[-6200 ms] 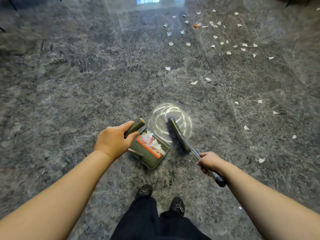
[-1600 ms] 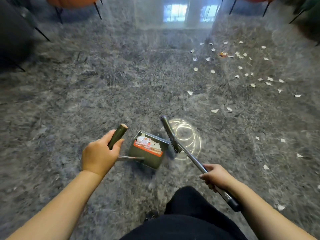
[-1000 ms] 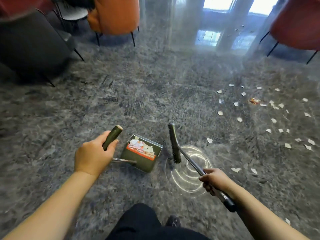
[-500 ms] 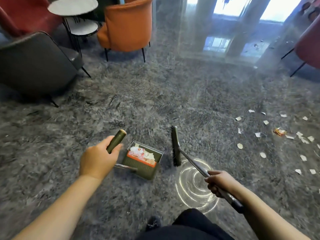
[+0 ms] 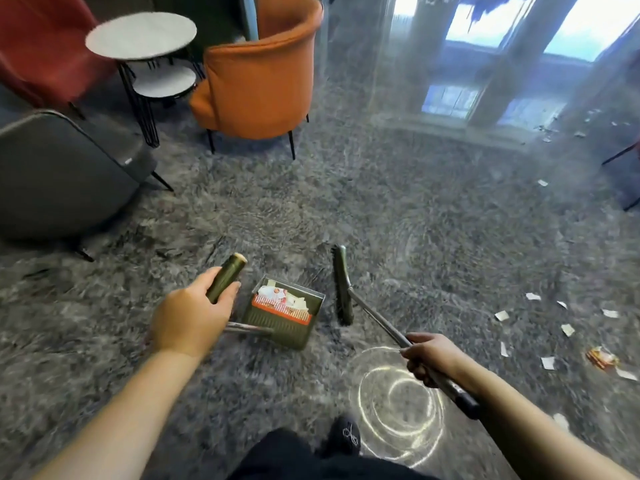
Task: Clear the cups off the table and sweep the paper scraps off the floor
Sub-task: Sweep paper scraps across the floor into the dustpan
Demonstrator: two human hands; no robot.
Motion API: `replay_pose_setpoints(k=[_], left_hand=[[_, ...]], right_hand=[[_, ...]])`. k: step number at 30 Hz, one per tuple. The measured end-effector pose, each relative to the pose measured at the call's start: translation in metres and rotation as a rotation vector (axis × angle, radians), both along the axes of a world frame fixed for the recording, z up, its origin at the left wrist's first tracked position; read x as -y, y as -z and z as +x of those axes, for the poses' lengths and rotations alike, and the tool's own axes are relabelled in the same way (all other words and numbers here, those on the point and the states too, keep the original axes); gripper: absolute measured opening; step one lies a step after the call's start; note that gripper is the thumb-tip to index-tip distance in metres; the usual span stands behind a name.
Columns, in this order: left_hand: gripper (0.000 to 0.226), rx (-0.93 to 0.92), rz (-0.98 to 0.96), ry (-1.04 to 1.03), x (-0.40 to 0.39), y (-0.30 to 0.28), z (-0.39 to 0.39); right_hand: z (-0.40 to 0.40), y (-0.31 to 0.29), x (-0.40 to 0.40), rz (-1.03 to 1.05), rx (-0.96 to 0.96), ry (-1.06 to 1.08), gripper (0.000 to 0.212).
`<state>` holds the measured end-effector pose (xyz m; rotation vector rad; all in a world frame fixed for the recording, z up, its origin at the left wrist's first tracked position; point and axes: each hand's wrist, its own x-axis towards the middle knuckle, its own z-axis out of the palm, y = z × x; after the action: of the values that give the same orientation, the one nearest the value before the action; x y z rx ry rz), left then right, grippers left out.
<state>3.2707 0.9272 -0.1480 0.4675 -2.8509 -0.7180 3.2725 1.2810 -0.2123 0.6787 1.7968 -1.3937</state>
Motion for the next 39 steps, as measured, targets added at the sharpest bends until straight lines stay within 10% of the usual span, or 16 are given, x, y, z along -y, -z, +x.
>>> replay_pose_setpoints(k=[39], left_hand=[[0.028,-0.083,0.033,0.184,-0.130,0.002,-1.004]], right_hand=[[-0.985,-0.005,-0.093,0.060,-0.012,0.081,0.011]])
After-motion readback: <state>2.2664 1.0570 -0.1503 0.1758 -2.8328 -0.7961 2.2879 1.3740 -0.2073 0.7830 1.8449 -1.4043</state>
